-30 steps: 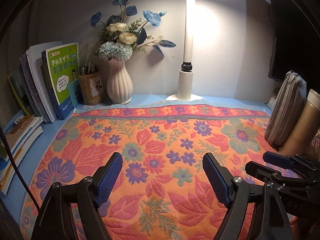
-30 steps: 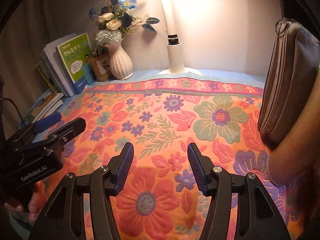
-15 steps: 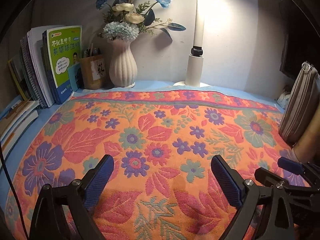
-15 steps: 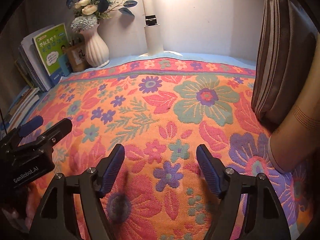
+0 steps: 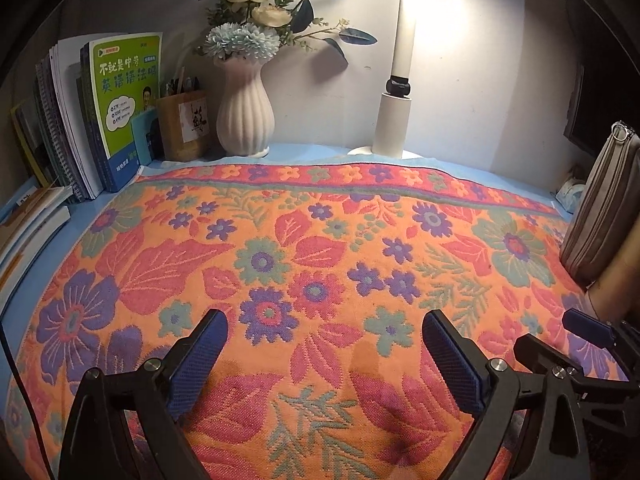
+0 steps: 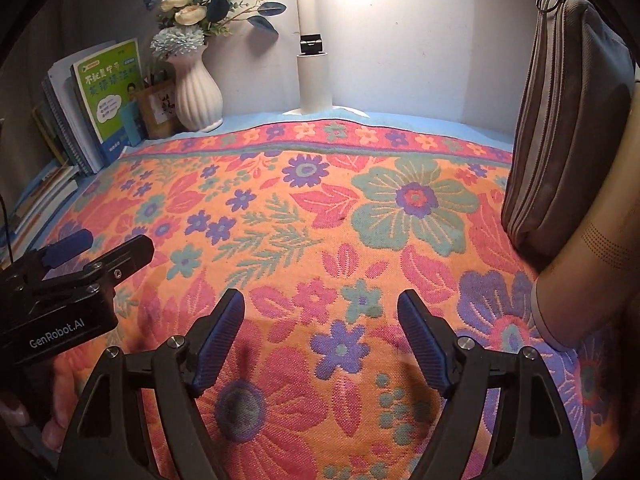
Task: Organize snacks
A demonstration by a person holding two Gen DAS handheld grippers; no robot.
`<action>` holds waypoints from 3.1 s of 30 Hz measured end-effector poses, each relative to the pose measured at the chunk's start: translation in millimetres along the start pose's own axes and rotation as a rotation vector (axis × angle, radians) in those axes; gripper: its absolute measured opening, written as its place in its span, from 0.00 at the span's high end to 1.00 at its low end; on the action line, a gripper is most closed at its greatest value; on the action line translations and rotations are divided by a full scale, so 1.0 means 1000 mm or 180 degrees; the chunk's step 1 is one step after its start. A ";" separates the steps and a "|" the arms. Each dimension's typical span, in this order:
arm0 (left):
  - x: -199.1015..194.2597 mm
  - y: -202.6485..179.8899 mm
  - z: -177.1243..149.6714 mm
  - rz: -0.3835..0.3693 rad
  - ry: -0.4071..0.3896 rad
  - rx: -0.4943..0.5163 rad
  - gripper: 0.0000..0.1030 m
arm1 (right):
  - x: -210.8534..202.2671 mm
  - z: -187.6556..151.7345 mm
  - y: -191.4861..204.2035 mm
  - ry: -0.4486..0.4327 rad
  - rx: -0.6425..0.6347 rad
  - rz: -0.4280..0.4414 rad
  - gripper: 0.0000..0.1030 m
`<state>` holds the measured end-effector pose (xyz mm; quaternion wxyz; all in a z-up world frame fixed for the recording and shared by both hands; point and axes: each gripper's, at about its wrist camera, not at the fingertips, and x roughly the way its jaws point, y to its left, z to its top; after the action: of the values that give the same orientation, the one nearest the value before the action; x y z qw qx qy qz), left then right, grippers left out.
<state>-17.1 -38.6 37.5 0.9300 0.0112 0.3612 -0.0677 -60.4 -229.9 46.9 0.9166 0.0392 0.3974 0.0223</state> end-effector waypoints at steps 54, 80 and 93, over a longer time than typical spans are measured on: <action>-0.002 0.002 0.000 -0.0034 -0.0008 -0.0046 0.06 | 0.008 -0.001 0.003 0.0119 -0.0051 -0.0030 0.19; -0.003 0.002 0.000 0.0012 -0.0023 -0.0046 0.06 | 0.009 -0.002 0.003 0.0144 -0.0068 -0.0021 0.19; -0.002 0.003 -0.001 0.0014 -0.0023 -0.0047 0.06 | 0.010 -0.003 0.002 0.0180 -0.0070 -0.0031 0.19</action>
<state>-18.7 -35.3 38.5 0.9315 0.0049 0.3583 -0.0630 -55.6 -226.8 38.2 0.9054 0.0265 0.4231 0.0232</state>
